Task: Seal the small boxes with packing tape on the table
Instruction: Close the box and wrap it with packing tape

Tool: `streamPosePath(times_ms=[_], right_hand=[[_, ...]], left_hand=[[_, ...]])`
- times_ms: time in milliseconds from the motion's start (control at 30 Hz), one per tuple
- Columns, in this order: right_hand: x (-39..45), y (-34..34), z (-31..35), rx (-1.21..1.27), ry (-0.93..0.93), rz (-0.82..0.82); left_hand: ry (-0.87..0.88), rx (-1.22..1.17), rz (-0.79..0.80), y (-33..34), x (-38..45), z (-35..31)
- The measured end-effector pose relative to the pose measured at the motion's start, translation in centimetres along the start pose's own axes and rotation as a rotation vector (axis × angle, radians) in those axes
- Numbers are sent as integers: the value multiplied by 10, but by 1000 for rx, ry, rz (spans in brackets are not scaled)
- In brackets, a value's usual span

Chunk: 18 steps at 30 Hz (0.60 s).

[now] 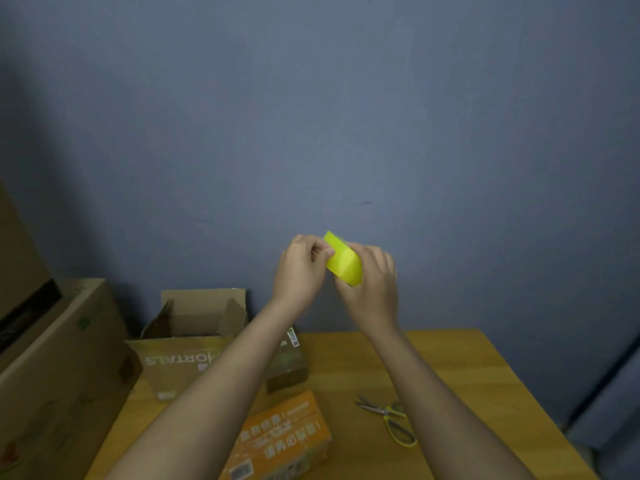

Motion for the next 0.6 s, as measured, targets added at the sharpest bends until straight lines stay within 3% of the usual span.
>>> streamPosePath(times_ms=[333,467,600], right_hand=[[-11,-2,-4,-85,-44,93],[-16,-4,-3,15,41,133],[-21,-2,-4,35,96,197]], left_hand=[[158,253,140,9,-8,3],[341,365,108,15,-12,2],[360,387,104,18,-13,10]])
Point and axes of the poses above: each hand's wrist, its own x-axis towards the middle knuckle, its own y-axis out of the palm, z = x × y, the point moved 4 cm from there along x, towards the middle knuckle, and after that the axes turned 9 degrees about x, right-handed, at the moved point
